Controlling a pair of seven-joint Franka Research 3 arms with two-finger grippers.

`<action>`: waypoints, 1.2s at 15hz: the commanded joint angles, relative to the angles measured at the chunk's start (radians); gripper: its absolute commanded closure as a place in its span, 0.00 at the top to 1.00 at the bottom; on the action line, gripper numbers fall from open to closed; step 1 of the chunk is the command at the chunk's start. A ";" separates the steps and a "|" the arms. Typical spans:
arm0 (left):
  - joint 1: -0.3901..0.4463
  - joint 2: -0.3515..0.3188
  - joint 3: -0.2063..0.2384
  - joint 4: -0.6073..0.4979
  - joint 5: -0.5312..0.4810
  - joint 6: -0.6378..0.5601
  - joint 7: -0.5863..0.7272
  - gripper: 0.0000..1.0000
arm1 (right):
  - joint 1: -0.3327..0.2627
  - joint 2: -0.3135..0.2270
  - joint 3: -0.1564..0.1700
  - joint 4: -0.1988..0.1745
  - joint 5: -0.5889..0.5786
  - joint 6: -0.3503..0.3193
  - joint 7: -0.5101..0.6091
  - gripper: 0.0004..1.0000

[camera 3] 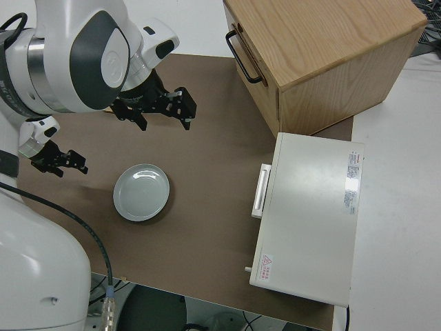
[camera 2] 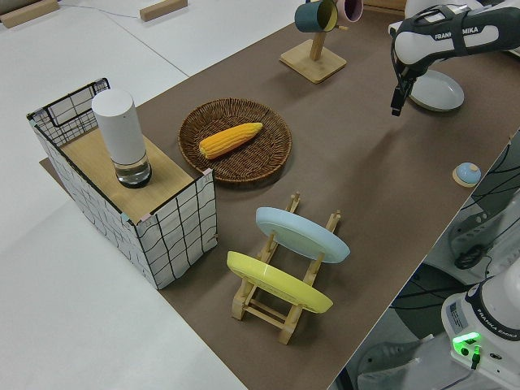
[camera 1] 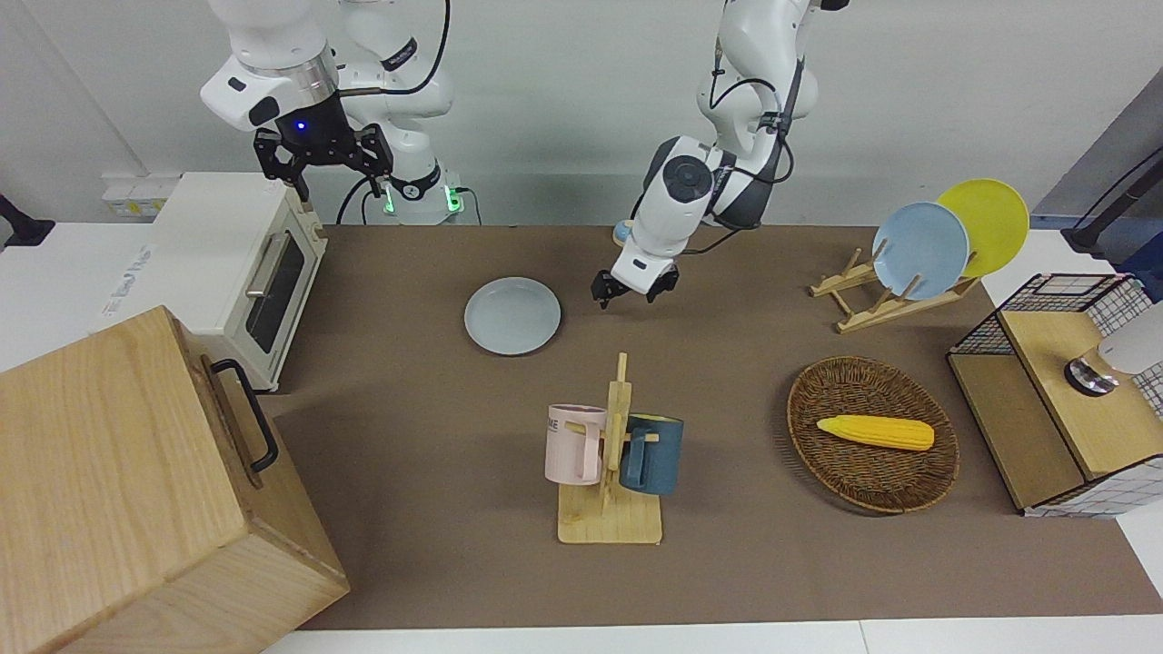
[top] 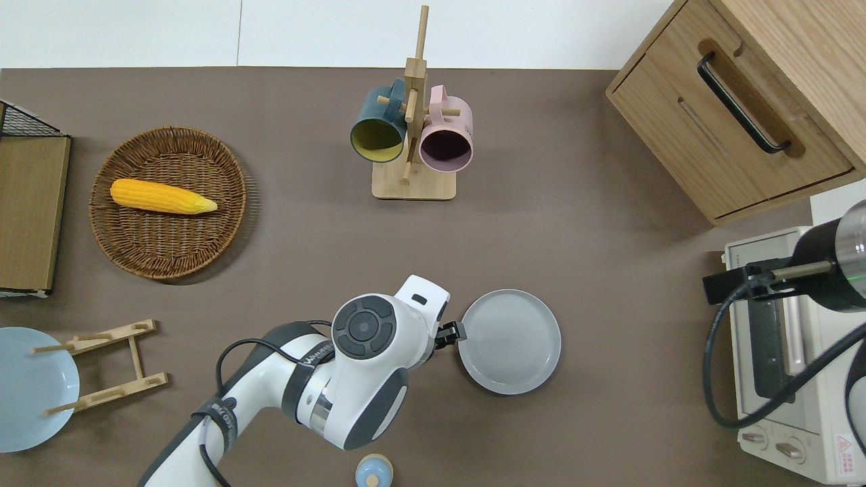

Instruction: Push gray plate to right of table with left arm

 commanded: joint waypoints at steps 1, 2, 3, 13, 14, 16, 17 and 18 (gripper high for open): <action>0.090 -0.095 0.000 0.029 0.013 -0.144 0.102 0.99 | -0.024 -0.010 0.019 0.001 -0.008 -0.015 -0.008 1.00; 0.112 -0.103 0.011 0.040 0.013 -0.167 0.125 0.99 | -0.024 -0.010 0.019 0.001 -0.008 -0.015 -0.008 1.00; 0.132 -0.109 0.023 0.052 0.014 -0.190 0.158 0.99 | -0.025 -0.010 0.019 0.001 -0.008 -0.015 -0.008 1.00; 0.161 -0.163 0.179 0.247 0.152 -0.451 0.300 0.99 | -0.024 -0.010 0.019 0.001 -0.008 -0.015 -0.008 1.00; 0.160 -0.189 0.204 0.247 0.151 -0.466 0.323 0.99 | -0.024 -0.010 0.019 0.001 -0.008 -0.015 -0.008 1.00; 0.161 -0.220 0.241 0.248 0.151 -0.506 0.379 0.99 | -0.024 -0.010 0.019 0.001 -0.008 -0.015 -0.008 1.00; 0.160 -0.226 0.258 0.257 0.152 -0.528 0.398 0.99 | -0.024 -0.010 0.019 0.001 -0.008 -0.015 -0.008 1.00; 0.160 -0.235 0.271 0.276 0.151 -0.555 0.401 0.99 | -0.024 -0.010 0.019 0.001 -0.010 -0.015 -0.008 1.00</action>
